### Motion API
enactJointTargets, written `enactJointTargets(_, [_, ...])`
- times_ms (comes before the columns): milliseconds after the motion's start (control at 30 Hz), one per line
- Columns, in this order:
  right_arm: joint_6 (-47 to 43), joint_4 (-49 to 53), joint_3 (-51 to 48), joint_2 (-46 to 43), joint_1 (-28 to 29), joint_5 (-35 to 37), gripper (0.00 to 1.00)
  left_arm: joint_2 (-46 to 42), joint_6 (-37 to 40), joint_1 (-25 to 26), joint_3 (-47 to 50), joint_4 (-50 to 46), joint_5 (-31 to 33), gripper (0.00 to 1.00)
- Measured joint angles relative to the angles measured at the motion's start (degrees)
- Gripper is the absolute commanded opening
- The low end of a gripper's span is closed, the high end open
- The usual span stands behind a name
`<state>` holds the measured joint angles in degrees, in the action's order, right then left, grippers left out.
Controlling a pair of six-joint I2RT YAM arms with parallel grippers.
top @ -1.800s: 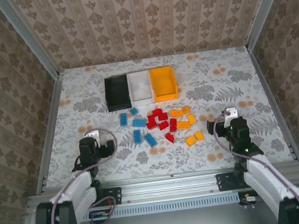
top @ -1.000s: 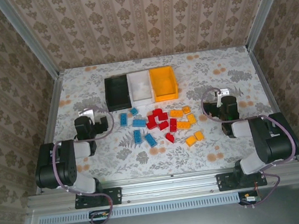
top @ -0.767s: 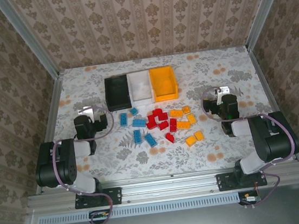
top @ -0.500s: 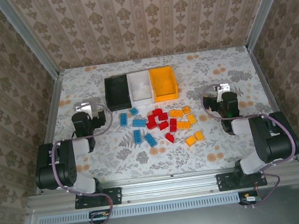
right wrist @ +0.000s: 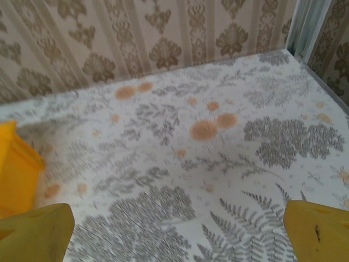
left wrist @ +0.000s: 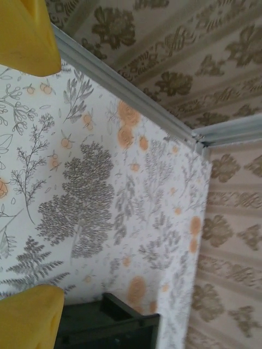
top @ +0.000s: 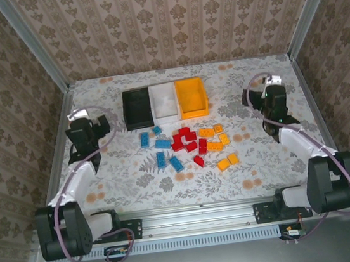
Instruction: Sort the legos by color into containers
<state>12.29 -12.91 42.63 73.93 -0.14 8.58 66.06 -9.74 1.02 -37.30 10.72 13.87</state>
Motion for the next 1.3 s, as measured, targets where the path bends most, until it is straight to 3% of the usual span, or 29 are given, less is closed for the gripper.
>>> enactJointTargets(133, [3.93,12.41,9.38,-0.59,-0.04,-5.55,1.0,-6.67,-6.29,-0.31,-4.37,-9.11,-1.36,1.0])
enactJointTargets(333, [7.5,33.79,20.11,-0.55,2.03,-13.2,1.0,-12.79,-12.98,0.9,-8.48,-20.61,-10.58,1.0])
enactJointTargets(567, [8.98,51.65,19.63,-0.52,13.66,-14.62,0.99,-13.42,-14.95,10.62,-9.27,-32.5,-20.44,1.0])
enactJointTargets(667, [9.81,56.94,18.05,-0.52,19.76,-13.57,0.94,-13.44,-15.23,14.34,-9.25,-35.78,-23.5,1.0])
enactJointTargets(800, [12.07,60.35,15.32,-0.52,27.19,-12.72,0.84,-14.45,-16.0,17.4,-8.94,-38.6,-26.1,1.0])
enactJointTargets(1000, [15.15,62.47,12.28,2.01,36.87,-11.43,0.73,-17.84,-17.38,17.75,-6.36,-39.43,-27.39,1.0])
enactJointTargets(1300, [16.44,61.77,10.1,7.93,40.57,-9.2,0.65,-18.18,-19.89,17.77,-3.19,-39.47,-28.35,1.0])
